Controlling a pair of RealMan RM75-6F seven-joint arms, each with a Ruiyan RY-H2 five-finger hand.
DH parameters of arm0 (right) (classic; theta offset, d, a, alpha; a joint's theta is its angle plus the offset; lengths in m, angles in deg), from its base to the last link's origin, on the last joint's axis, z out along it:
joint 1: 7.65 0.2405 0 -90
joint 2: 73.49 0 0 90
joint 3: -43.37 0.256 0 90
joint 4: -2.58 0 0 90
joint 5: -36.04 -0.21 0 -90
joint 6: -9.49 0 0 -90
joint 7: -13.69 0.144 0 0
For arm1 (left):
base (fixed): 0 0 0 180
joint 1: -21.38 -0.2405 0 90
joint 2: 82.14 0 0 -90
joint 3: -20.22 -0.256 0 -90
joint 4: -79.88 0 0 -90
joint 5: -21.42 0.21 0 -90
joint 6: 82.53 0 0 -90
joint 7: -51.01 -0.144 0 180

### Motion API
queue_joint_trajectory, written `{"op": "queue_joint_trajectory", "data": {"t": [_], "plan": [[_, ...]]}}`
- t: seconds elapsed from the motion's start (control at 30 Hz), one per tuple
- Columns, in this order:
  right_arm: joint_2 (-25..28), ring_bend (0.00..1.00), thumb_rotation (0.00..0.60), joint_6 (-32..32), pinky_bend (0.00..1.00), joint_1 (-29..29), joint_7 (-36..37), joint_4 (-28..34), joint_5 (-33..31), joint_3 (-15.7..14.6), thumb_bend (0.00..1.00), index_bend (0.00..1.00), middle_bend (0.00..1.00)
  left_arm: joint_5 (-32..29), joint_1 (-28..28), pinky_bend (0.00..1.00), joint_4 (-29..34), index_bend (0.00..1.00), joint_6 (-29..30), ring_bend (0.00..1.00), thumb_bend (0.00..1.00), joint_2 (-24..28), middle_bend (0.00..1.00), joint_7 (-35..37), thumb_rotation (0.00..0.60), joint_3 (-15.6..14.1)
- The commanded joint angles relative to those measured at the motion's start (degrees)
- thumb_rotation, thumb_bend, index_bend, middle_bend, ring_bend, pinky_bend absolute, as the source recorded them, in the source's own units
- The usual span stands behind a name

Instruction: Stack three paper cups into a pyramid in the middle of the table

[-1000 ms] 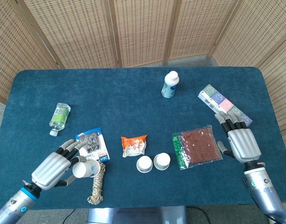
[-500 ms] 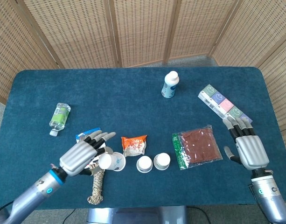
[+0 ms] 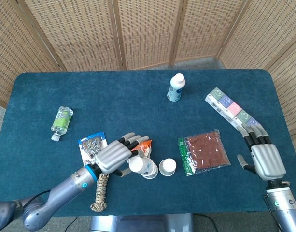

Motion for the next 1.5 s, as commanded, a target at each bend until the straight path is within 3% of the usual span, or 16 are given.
{"op": "queue_joint_trajectory", "data": {"t": [0.03,0.27,0.57,1.1,1.5], "plan": [[0.1,0.0,0.6,-0.4,0.0,-0.5,0.9,-0.4,0.4,0.0,0.42,0.0,0.0,-4.5,3.5,0.0,-1.6,0.37,-0.2,0.0,0.41,-3.1,0.0,-4.3,0.6,0.3],[0.6,0.0,0.6,-1.0,0.0,-1.4,2.9,-1.2,1.2,0.1,0.42,0.0,0.0,-11.1,8.6,0.0,-3.3,0.37,1.6,0.0,0.41,-7.2,0.0,-10.2,0.6,0.2],[0.9,0.0,0.6,-1.1,0.0,-2.2,4.8,-2.1,1.7,0.3,0.42,0.0,0.0,-15.4,12.8,0.0,-4.1,0.37,3.5,0.0,0.4,-9.5,0.0,-12.8,0.6,0.5],[1.1,0.0,0.6,-0.7,0.0,-2.9,8.0,-3.5,2.0,0.7,0.42,0.0,0.0,-21.9,17.7,0.0,-4.3,0.35,4.9,0.0,0.4,-9.8,0.0,-14.6,0.6,-0.9],[1.4,0.0,0.6,0.0,0.0,-3.1,9.3,-3.5,2.3,0.7,0.42,0.0,0.0,-24.4,20.0,0.0,-3.7,0.24,5.2,0.0,0.4,-9.0,0.0,-13.8,0.6,-1.7]]}}
